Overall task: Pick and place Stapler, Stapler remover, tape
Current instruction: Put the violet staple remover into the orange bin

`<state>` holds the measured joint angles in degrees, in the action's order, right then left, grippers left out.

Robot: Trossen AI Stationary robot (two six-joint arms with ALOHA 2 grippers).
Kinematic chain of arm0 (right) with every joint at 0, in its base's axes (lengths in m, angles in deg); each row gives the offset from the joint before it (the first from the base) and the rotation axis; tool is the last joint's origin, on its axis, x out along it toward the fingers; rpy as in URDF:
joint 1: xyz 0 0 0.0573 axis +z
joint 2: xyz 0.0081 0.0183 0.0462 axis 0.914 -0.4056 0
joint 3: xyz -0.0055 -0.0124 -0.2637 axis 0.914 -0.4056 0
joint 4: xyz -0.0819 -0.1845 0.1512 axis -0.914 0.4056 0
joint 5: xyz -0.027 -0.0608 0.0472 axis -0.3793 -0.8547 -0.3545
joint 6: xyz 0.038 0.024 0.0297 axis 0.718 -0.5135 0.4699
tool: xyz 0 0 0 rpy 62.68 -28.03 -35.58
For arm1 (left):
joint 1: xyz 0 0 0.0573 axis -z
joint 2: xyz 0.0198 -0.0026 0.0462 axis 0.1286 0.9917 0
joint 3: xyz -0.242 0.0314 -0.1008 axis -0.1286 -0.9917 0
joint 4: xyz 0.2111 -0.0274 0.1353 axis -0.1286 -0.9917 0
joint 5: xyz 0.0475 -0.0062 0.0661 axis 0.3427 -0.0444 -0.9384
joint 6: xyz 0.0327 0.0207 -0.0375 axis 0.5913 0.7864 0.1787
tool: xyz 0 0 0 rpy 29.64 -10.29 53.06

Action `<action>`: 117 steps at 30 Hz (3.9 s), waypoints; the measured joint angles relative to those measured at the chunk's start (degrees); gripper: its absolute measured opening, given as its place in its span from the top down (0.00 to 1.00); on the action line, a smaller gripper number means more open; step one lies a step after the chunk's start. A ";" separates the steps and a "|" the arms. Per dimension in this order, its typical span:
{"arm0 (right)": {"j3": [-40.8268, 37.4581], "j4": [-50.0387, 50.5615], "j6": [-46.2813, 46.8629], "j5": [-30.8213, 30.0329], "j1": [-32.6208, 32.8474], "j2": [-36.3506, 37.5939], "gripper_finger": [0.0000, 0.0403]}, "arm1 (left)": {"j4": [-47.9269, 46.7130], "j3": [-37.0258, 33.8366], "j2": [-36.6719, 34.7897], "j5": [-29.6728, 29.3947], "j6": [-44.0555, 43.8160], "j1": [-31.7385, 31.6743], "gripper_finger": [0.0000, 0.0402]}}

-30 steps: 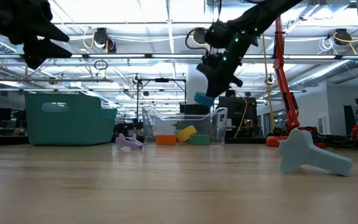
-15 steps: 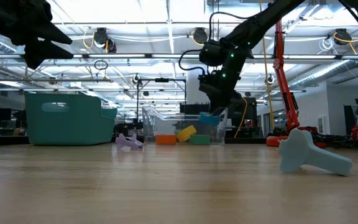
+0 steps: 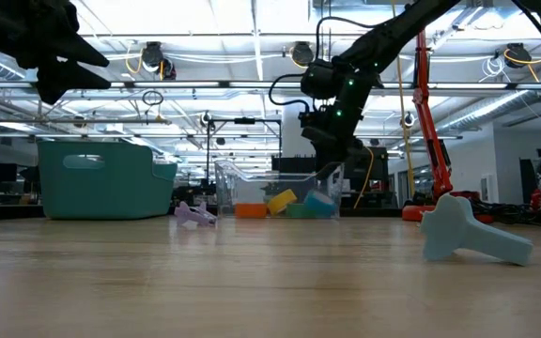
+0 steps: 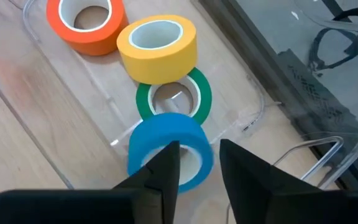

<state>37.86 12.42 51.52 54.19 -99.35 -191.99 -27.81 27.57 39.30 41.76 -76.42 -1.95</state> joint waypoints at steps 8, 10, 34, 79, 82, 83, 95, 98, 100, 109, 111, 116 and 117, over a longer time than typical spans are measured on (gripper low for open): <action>0.00 -6.58 0.67 2.57 0.02 3.09 0.72 | 0.00 -0.01 0.00 0.00 -0.40 0.00 0.50; 0.00 -9.74 0.87 6.97 0.02 5.38 0.72 | 0.00 -0.01 0.00 0.00 -0.97 0.01 0.50; 0.00 -2.50 19.51 17.67 24.23 21.88 0.99 | 0.02 -0.01 0.02 0.04 -1.22 -0.01 0.50; -72.70 -66.87 37.74 11.91 32.14 68.17 1.00 | -8.89 37.05 68.50 7.68 13.99 -7.89 0.50; -75.83 -66.15 37.50 11.84 32.13 70.13 1.00 | -9.51 37.56 69.95 10.37 13.73 -9.17 0.50; -76.31 -66.45 36.97 11.87 32.13 70.48 1.00 | -9.60 37.61 70.24 10.81 13.61 -9.54 0.50; -75.76 -69.53 32.91 24.90 25.45 73.26 1.00 | -11.61 37.57 72.35 13.07 12.34 -11.79 0.50; -75.72 -71.63 31.72 27.41 22.88 75.78 1.00 | -12.25 37.59 73.12 13.99 12.27 -11.75 0.50; -75.72 -71.19 32.00 29.44 21.22 77.45 1.00 | -12.87 37.59 73.94 14.19 12.26 -11.70 0.50; -75.97 -69.30 35.65 32.93 16.76 81.32 1.00 | -13.46 37.56 75.71 12.62 17.48 -11.72 0.50; -75.97 -69.19 36.23 32.91 16.29 81.34 1.00 | -13.44 37.56 75.78 9.82 22.36 -11.49 0.50; -76.02 -68.39 36.30 32.94 15.61 81.32 1.00 | -12.92 37.59 76.51 8.11 31.93 -11.16 0.50; -76.02 -68.51 36.30 32.93 15.61 81.32 1.00 | -12.82 37.59 76.90 8.08 33.10 -10.99 0.50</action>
<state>-38.16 -56.09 87.82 87.12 -83.74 -110.68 -40.63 65.16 116.20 49.84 -43.32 -12.94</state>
